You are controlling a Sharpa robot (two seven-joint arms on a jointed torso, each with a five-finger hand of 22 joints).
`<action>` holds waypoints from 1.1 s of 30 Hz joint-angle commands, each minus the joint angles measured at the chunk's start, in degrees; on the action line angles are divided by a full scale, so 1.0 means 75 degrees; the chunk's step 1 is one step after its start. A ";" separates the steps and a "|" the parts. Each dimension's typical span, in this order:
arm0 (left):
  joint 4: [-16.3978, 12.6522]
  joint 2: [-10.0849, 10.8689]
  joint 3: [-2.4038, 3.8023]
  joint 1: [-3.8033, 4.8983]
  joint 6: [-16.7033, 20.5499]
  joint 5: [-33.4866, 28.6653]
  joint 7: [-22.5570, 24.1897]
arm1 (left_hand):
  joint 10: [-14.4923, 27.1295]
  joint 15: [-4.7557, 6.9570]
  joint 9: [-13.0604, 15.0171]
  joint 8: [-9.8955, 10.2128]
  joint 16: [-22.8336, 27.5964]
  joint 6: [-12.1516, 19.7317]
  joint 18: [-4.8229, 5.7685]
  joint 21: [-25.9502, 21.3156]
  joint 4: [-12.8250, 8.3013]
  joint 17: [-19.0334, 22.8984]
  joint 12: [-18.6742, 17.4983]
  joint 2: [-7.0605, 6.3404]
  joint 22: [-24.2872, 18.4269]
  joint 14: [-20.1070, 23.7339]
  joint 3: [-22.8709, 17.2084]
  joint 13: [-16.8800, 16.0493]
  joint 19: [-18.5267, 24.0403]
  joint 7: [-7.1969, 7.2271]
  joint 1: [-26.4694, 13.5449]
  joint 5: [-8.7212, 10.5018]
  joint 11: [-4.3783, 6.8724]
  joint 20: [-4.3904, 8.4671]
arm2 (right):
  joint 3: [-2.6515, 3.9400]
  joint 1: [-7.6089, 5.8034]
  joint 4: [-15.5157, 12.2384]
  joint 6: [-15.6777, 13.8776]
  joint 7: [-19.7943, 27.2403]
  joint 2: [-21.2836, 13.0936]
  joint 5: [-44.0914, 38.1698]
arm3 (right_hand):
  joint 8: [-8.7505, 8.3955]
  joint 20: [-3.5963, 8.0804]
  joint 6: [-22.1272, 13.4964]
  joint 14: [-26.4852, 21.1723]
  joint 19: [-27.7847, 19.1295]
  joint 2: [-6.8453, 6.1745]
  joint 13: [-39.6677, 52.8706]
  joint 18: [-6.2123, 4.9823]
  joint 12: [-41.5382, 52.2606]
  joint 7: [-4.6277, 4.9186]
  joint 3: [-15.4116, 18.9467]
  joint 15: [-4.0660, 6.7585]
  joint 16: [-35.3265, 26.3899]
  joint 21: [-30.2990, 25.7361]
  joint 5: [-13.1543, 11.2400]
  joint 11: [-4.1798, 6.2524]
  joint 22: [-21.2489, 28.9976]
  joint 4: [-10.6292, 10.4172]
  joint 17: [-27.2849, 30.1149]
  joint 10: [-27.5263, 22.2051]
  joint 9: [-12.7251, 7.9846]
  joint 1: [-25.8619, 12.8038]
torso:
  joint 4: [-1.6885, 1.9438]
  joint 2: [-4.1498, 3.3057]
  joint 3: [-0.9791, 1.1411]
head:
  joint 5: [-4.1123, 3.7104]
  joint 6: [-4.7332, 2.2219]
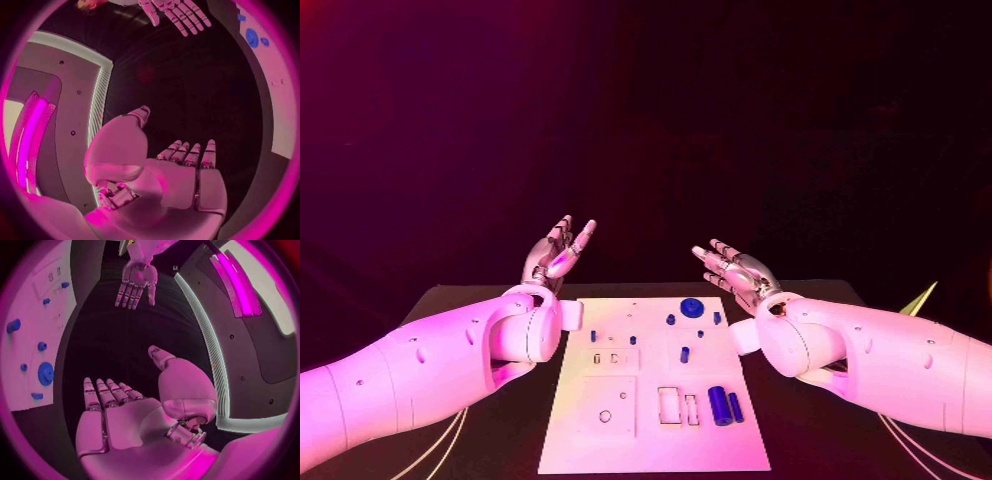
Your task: Assemble the parts on the task board
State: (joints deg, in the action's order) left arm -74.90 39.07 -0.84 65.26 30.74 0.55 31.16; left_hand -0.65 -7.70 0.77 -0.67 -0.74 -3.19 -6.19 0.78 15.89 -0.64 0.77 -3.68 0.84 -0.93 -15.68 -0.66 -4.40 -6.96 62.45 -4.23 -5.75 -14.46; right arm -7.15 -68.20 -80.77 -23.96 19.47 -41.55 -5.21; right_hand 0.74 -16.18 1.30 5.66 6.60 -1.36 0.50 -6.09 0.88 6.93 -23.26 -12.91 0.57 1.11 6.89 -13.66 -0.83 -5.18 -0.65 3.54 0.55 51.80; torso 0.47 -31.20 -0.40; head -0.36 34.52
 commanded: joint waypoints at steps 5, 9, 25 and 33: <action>0.0073 -0.0044 -0.0002 0.0031 -0.0127 0.0021 0.0042 | -0.0050 -0.0103 0.0003 -0.0011 0.0063 -0.0047 -0.0028 0.0049 0.0111 0.0045 -0.0065 -0.0028 0.0041 0.0009 -0.0223 0.0049 -0.0029 -0.0292 0.0344 -0.0209 -0.0150 -0.0129 | -0.0213 -0.0268 0.0335 0.0852 -0.0406 0.0118 -0.0257 | 0.0044 -0.0083 0.0307 0.0225 0.0204 -0.0065 0.0079 -0.0115 0.0036 0.1294 -0.0592 -0.0046 0.0123 0.0098 0.0148 -0.0097 -0.0101 0.0309 -0.0118 0.0352 0.0066 0.0437 | 0.0001 0.0000 0.0001 | 0.0000 -0.0001; 0.0041 0.0148 -0.0003 0.0037 -0.0365 -0.0020 -0.0017 | -0.0230 -0.0200 0.0048 -0.0064 0.0019 -0.0231 -0.0257 0.0072 0.0095 0.0000 -0.0024 -0.0024 0.0055 -0.0132 -0.0223 0.0010 -0.0062 -0.0488 0.0525 -0.0198 -0.0350 -0.0185 | -0.0240 -0.0307 0.0582 0.0229 -0.0114 0.0055 -0.1524 | 0.0352 -0.0080 0.1144 0.1345 0.0816 -0.0281 0.0195 -0.0135 0.0220 0.1294 -0.0565 -0.0043 0.0407 0.0279 0.0136 -0.0109 -0.0188 0.0784 -0.0326 0.1456 0.0292 0.1310 | 0.0049 -0.0024 -0.0033 | -0.0018 0.0111; -0.0410 0.0674 -0.0006 0.0088 -0.0798 0.0309 -0.0209 | -0.7261 -0.0083 0.1264 -0.2117 -0.2296 -0.5761 -0.0587 0.2537 -0.0708 -0.1656 0.1057 -0.0580 0.0937 -0.6823 -0.1338 -0.0431 -0.6080 -0.0839 0.2661 -0.0163 -0.0639 0.0029 | -0.0213 -0.0478 0.0913 -0.0109 -0.0373 -0.0019 -0.5203 | 0.1809 0.0026 0.6105 0.6466 0.5576 -0.0855 0.0418 -0.0598 0.0448 0.0875 -0.0593 0.0480 0.1370 0.0778 0.0145 0.0358 -0.0392 0.1237 -0.0868 0.7069 0.1197 0.3073 | 0.0224 -0.0246 -0.0075 | -0.0169 0.0187; -0.1023 0.1107 -0.0002 0.0172 -0.1149 0.0612 -0.0424 | -0.7986 0.0238 0.1331 -0.2149 -0.2662 -0.6073 -0.0577 0.3185 -0.1007 -0.2161 0.0802 -0.0798 0.1196 -0.7852 -0.1726 -0.0430 -0.6826 -0.0722 0.2679 -0.0135 -0.0453 0.0404 | -0.0195 -0.0660 0.0919 0.0312 -0.1128 0.0016 -0.7431 | 0.1751 0.0355 0.6639 0.7568 0.6637 -0.1134 0.0430 -0.0607 0.0392 0.0670 -0.0814 0.0814 0.1595 0.0845 0.0143 0.0596 -0.0445 0.1105 -0.1042 0.7738 0.1187 0.3081 | 0.0320 -0.0483 -0.0134 | -0.0319 0.0207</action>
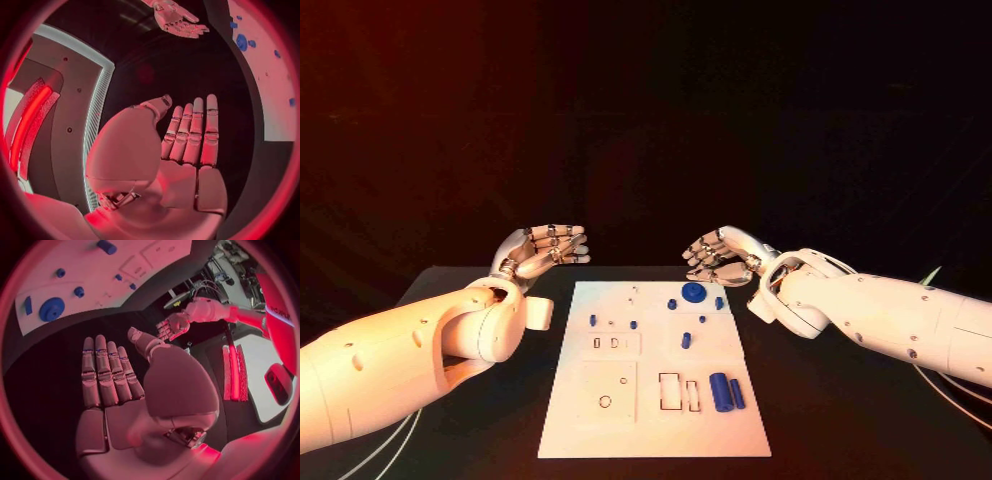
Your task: Assemble the parts on the task board
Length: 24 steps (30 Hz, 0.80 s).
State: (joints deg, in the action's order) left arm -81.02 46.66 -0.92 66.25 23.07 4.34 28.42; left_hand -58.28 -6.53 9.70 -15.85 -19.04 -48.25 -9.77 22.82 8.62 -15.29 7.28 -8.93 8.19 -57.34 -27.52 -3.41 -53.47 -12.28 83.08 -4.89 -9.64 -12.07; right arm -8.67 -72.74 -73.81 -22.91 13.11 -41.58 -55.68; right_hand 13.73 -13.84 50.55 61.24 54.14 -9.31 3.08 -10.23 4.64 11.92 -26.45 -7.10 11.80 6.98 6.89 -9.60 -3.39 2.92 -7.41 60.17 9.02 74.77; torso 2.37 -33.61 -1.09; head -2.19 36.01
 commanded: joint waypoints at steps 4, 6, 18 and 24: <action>-0.0561 0.0303 0.0014 0.0093 -0.0248 0.0177 -0.0128 | -0.0462 0.0151 0.0140 -0.0067 -0.0380 -0.0086 -0.0077 0.0558 -0.0119 -0.0435 -0.0176 -0.0173 0.0385 -0.0542 -0.0195 -0.0056 -0.0360 -0.0016 -0.0147 -0.0043 0.0095 0.0190 | 0.0013 -0.0161 -0.0023 0.0373 -0.0759 0.0074 -0.1782 | 0.0058 0.0327 0.0376 0.0897 0.0984 -0.0210 0.0110 -0.0039 -0.0106 -0.0136 -0.0471 0.0307 0.0361 0.0318 0.0141 0.0220 -0.0204 -0.0020 -0.0450 0.0609 0.0139 0.0045 | 0.0131 -0.0277 -0.0076 | -0.0151 0.0034; -0.0754 0.0408 0.0017 0.0126 -0.0342 0.0193 -0.0149 | -0.0485 0.0166 0.0138 -0.0039 -0.0454 -0.0088 -0.0069 0.0686 -0.0150 -0.0534 -0.0233 -0.0191 0.0458 -0.0587 -0.0206 -0.0054 -0.0359 -0.0022 -0.0179 -0.0042 0.0098 0.0216 | 0.0017 -0.0223 -0.0026 0.0533 -0.1016 0.0113 -0.2243 | 0.0114 0.0513 0.0571 0.1296 0.1340 -0.0270 0.0147 -0.0046 -0.0070 -0.0222 -0.0475 0.0477 0.0553 0.0517 0.0132 0.0340 -0.0299 0.0009 -0.0677 0.0931 0.0221 0.0106 | 0.0176 -0.0351 -0.0101 | -0.0206 0.0025; -0.1680 0.0868 0.0047 0.0299 -0.0626 0.0117 -0.0173 | -0.0444 0.0117 0.0120 0.0061 -0.0558 -0.0012 -0.0037 0.0841 -0.0139 -0.0743 -0.0366 -0.0245 0.0556 -0.0443 -0.0172 -0.0060 -0.0172 -0.0078 -0.0351 -0.0033 0.0050 0.0191 | 0.0026 -0.0377 0.0081 0.0830 -0.1858 0.0408 -0.4037 | -0.0201 0.1250 0.0922 0.3113 0.2949 -0.0598 0.0209 0.0029 -0.0132 -0.0420 -0.0316 0.0951 0.3525 0.2955 0.0138 0.0603 -0.1973 -0.0157 -0.3525 0.1009 0.0697 -0.0022 | 0.0386 -0.0651 -0.0229 | -0.0399 0.0041; -0.1871 0.0966 0.0053 0.0387 -0.0644 0.0096 -0.0180 | -0.0440 0.0116 0.0119 0.0070 -0.0575 -0.0003 -0.0039 0.0854 -0.0132 -0.0767 -0.0375 -0.0250 0.0563 -0.0437 -0.0163 -0.0062 -0.0161 -0.0082 -0.0373 -0.0031 0.0047 0.0187 | 0.0026 -0.0379 0.0198 0.0994 -0.2008 0.0532 -0.4353 | -0.0372 0.1184 0.0894 0.3203 0.3401 -0.0602 0.0312 0.0419 -0.0129 -0.0383 -0.0167 0.0897 0.6568 0.6084 0.0140 0.0539 -0.5456 -0.0273 -0.6313 0.0473 0.0931 0.0055 | 0.0472 -0.0757 -0.0264 | -0.0458 0.0068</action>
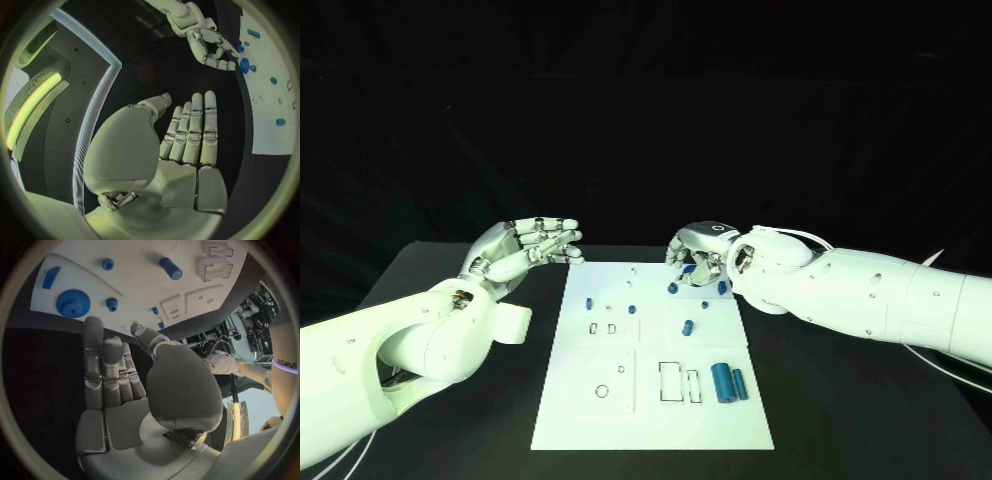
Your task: Assemble the parts on the task board
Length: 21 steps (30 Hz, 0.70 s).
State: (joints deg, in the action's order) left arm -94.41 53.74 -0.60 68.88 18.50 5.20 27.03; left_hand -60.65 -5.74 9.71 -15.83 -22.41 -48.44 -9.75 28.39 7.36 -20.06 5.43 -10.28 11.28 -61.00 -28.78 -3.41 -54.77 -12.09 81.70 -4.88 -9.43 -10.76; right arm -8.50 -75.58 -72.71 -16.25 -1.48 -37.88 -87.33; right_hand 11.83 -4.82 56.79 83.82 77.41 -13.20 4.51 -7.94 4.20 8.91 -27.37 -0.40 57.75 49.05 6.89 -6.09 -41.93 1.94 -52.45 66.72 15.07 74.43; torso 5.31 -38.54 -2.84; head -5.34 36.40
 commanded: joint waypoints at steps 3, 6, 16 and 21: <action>-0.0143 0.0055 0.0014 0.0064 -0.0038 -0.0026 0.0002 | -0.0121 0.0009 0.0116 0.0072 -0.0131 0.0027 -0.0042 0.0118 0.0038 -0.0139 -0.0133 -0.0071 0.0153 0.0053 0.0008 -0.0063 0.0015 -0.0108 -0.0198 -0.0030 0.0018 0.0010 | 0.0002 0.0006 0.0105 0.0228 -0.0120 0.0070 -0.0236 | -0.0199 -0.0069 0.0007 0.0210 0.0352 -0.0059 0.0160 0.0193 -0.0076 0.0025 0.0083 -0.0005 0.1015 0.1141 0.0145 0.0056 -0.1079 -0.0183 -0.0812 -0.0562 0.0183 0.0157 | 0.0119 -0.0133 -0.0038 | -0.0061 0.0030; -0.0183 0.0089 0.0016 0.0085 -0.0042 -0.0031 0.0000 | -0.0120 0.0008 0.0116 0.0073 -0.0133 0.0028 -0.0042 0.0119 0.0039 -0.0142 -0.0134 -0.0072 0.0154 0.0054 0.0009 -0.0063 0.0016 -0.0109 -0.0200 -0.0030 0.0017 0.0009 | 0.0002 0.0016 0.0146 0.0302 -0.0160 0.0091 -0.0305 | -0.0247 -0.0097 -0.0023 0.0224 0.0368 -0.0051 0.0191 0.0228 -0.0074 0.0022 0.0198 -0.0011 0.1322 0.1480 0.0146 0.0053 -0.1472 -0.0212 -0.1085 -0.0633 0.0218 0.0197 | 0.0144 -0.0160 -0.0038 | -0.0073 0.0042; -0.0212 0.0157 0.0021 0.0127 -0.0063 -0.0036 -0.0004 | -0.0102 0.0006 0.0117 0.0103 -0.0175 0.0050 -0.0063 0.0266 0.0031 -0.0234 -0.0166 -0.0073 0.0227 0.0132 0.0029 -0.0070 -0.0050 -0.0117 -0.0234 -0.0028 0.0011 0.0005 | 0.0001 0.0060 0.0291 0.0548 -0.0267 0.0156 -0.0429 | -0.0327 -0.0152 -0.0028 0.0281 0.0411 0.0031 0.0271 0.0281 -0.0060 0.0021 0.0424 -0.0021 0.1915 0.2046 0.0156 0.0044 -0.2123 -0.0294 -0.1611 -0.0735 0.0299 0.0325 | 0.0207 -0.0236 -0.0043 | -0.0138 0.0051; -0.0197 0.0156 0.0022 0.0130 -0.0096 -0.0036 -0.0023 | -0.0101 0.0005 0.0117 0.0104 -0.0175 0.0051 -0.0063 0.0272 0.0031 -0.0238 -0.0168 -0.0071 0.0230 0.0138 0.0029 -0.0071 -0.0051 -0.0117 -0.0236 -0.0028 0.0011 0.0005 | 0.0000 0.0103 0.0383 0.0581 -0.0280 0.0194 -0.0468 | -0.0327 -0.0156 0.0005 0.0301 0.0422 0.0050 0.0297 0.0285 -0.0050 0.0024 0.0423 -0.0022 0.2054 0.2129 0.0157 0.0045 -0.2213 -0.0307 -0.1743 -0.0702 0.0323 0.0356 | 0.0228 -0.0261 -0.0047 | -0.0149 0.0042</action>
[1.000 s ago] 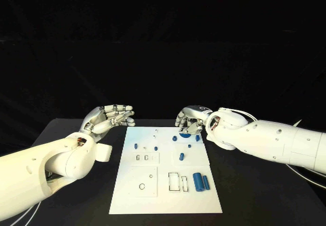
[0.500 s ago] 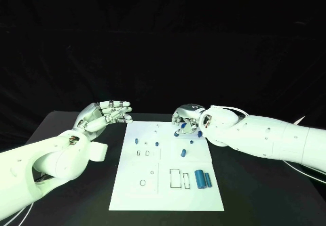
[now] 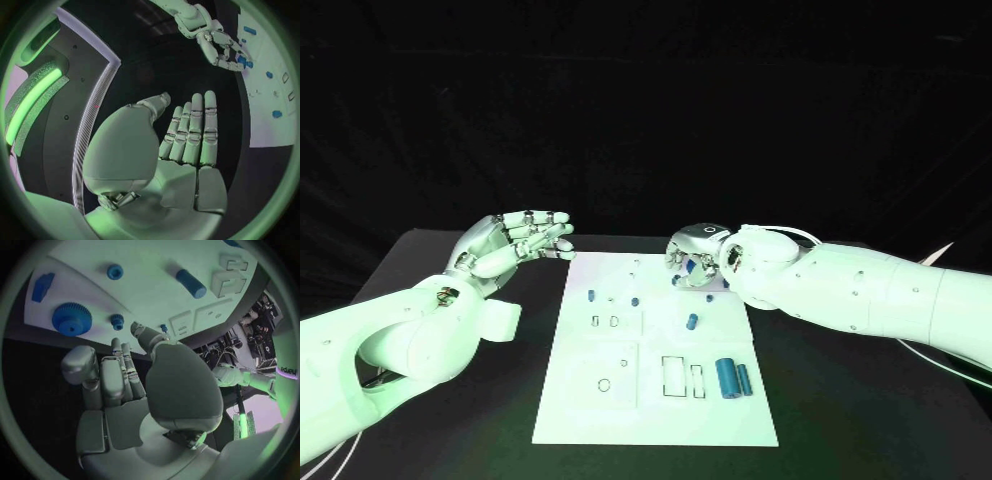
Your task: Assemble the parts on the task board
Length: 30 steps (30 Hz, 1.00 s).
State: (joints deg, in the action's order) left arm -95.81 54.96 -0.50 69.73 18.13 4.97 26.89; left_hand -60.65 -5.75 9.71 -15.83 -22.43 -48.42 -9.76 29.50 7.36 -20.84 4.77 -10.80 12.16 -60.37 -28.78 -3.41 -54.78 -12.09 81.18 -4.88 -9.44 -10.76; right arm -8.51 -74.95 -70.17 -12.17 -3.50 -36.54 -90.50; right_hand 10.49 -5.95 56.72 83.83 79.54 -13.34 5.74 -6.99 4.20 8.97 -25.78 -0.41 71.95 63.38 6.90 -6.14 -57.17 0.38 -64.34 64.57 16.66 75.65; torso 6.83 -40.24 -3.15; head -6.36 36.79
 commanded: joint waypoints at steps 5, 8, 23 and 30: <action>-0.0001 -0.0007 0.0009 0.0018 -0.0064 -0.0006 -0.0018 | -0.0097 0.0005 0.0117 0.0106 -0.0174 0.0052 -0.0062 0.0133 0.0032 -0.0140 -0.0083 0.0000 0.0118 0.0064 0.0030 -0.0071 -0.0049 -0.0119 -0.0170 -0.0028 0.0009 0.0004 | 0.0001 0.0045 0.0111 0.0019 -0.0007 0.0033 -0.0069 | -0.0137 -0.0010 0.0079 0.0309 0.0171 0.0113 0.0173 0.0180 -0.0033 0.0020 0.0148 -0.0021 0.0280 0.0388 0.0159 0.0055 -0.0376 -0.0126 -0.0241 -0.0323 0.0147 0.0217 | 0.0042 -0.0066 -0.0020 | -0.0017 -0.0030; 0.0004 -0.0009 0.0009 0.0018 -0.0070 -0.0006 -0.0025 | -0.0089 0.0001 0.0117 0.0112 -0.0175 0.0058 -0.0060 0.0145 0.0035 -0.0151 -0.0089 0.0002 0.0125 0.0080 0.0032 -0.0071 -0.0044 -0.0124 -0.0178 -0.0027 0.0006 0.0001 | 0.0001 0.0051 0.0143 -0.0010 0.0005 0.0041 -0.0070 | -0.0129 -0.0012 0.0127 0.0298 0.0156 0.0132 0.0195 0.0180 -0.0025 0.0018 0.0041 -0.0016 0.0318 0.0424 0.0161 0.0059 -0.0418 -0.0117 -0.0248 -0.0241 0.0170 0.0256 | 0.0061 -0.0083 -0.0019 | -0.0033 -0.0052; 0.0017 -0.0009 0.0009 0.0027 -0.0088 -0.0015 -0.0047 | -0.0076 -0.0014 0.0118 0.0126 -0.0190 0.0069 -0.0056 0.0175 0.0080 -0.0193 -0.0099 0.0023 0.0141 0.0117 0.0050 -0.0074 -0.0013 -0.0136 -0.0246 -0.0020 -0.0006 -0.0012 | -0.0001 0.0099 0.0281 0.0045 -0.0004 0.0079 -0.0064 | -0.0101 -0.0006 0.0317 0.0281 0.0157 0.0067 0.0172 0.0219 -0.0067 -0.0006 -0.0695 -0.0002 0.0507 0.0735 0.0154 0.0086 -0.0807 -0.0159 -0.0324 0.0034 0.0290 0.0167 | 0.0107 -0.0157 -0.0028 | -0.0061 -0.0054; -0.0029 0.0043 0.0009 0.0069 -0.0089 -0.0015 -0.0062 | -0.0075 -0.0014 0.0118 0.0128 -0.0192 0.0070 -0.0056 0.0178 0.0083 -0.0197 -0.0100 0.0025 0.0142 0.0121 0.0051 -0.0074 -0.0010 -0.0137 -0.0249 -0.0020 -0.0007 -0.0013 | -0.0001 0.0116 0.0297 0.0086 -0.0016 0.0094 -0.0055 | -0.0079 -0.0007 0.0361 0.0286 0.0174 0.0068 0.0163 0.0235 -0.0059 -0.0024 -0.0816 0.0005 0.0553 0.0822 0.0150 0.0099 -0.0918 -0.0179 -0.0355 0.0094 0.0328 0.0123 | 0.0129 -0.0200 -0.0042 | -0.0068 -0.0046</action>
State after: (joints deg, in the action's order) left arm -95.84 55.26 -0.49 70.11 17.65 4.89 26.40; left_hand -60.65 -5.94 9.71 -15.39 -23.08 -48.41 -9.75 30.17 7.37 -21.30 4.76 -10.79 12.44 -59.96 -28.78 -3.41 -54.77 -12.09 81.17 -4.88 -9.45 -10.76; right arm -8.52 -74.14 -67.99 -11.78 -3.62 -35.94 -90.85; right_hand 10.50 -5.95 58.00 83.82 79.56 -12.59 6.42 -6.96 4.20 8.56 -29.37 -0.40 75.24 68.23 7.32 -5.64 -63.26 -0.64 -66.03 65.11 18.34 76.39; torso 7.72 -41.62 -3.42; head -6.86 36.33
